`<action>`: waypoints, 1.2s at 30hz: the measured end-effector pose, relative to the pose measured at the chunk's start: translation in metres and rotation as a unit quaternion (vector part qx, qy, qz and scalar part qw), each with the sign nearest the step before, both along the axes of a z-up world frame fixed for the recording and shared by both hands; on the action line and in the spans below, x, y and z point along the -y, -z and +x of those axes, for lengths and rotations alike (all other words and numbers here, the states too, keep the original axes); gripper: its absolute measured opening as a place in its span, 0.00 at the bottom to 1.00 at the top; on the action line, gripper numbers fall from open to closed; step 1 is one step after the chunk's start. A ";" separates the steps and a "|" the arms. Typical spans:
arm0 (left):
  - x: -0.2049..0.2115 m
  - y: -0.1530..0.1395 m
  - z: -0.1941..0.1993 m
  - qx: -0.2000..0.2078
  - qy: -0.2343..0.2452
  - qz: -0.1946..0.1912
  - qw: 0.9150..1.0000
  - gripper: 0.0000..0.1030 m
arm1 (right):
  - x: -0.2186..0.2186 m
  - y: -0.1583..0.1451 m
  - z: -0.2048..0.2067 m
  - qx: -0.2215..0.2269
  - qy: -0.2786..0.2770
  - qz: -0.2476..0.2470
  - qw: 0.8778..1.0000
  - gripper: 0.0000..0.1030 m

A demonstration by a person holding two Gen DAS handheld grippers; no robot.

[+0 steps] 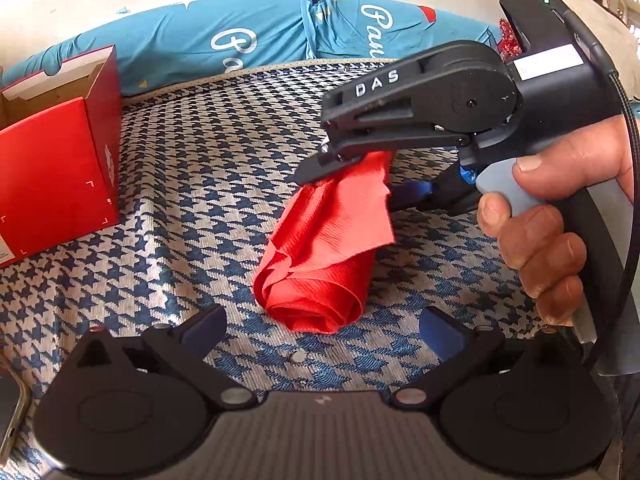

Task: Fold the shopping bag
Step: 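Carry the bound red bag over the open shoebox with the right tool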

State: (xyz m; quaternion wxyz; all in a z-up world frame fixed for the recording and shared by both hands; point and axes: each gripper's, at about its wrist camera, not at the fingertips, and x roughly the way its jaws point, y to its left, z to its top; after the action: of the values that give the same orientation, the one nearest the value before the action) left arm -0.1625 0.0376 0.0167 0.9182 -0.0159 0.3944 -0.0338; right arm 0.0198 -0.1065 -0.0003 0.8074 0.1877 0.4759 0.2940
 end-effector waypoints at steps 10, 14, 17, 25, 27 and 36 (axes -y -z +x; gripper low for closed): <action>-0.038 -0.027 0.005 0.023 -0.009 -0.017 1.000 1.00 | -0.019 -0.034 0.002 0.055 -0.014 0.041 0.998 0.34; -0.053 -0.051 0.002 0.042 -0.002 -0.001 0.999 1.00 | -0.035 -0.067 0.006 0.081 -0.039 0.070 0.994 0.34; -0.071 -0.075 0.001 0.058 -0.006 0.010 0.998 1.00 | -0.055 -0.094 0.009 0.107 -0.069 0.080 0.989 0.34; -0.133 -0.124 0.001 0.093 -0.053 -0.004 0.994 1.00 | -0.123 -0.151 0.029 0.129 -0.132 0.111 0.977 0.34; -0.149 -0.133 0.000 0.100 -0.063 -0.015 0.993 1.00 | -0.142 -0.161 0.032 0.144 -0.146 0.102 0.973 0.34; -0.192 -0.138 0.004 0.125 -0.093 -0.022 0.988 1.00 | -0.226 -0.161 0.053 0.129 -0.181 0.051 0.974 0.34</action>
State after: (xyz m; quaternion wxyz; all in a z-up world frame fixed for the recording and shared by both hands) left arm -0.1581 0.2292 0.1545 0.9588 -0.0680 0.2729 0.0415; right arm 0.0724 0.1194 0.1603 0.7849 0.1002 0.3776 0.4810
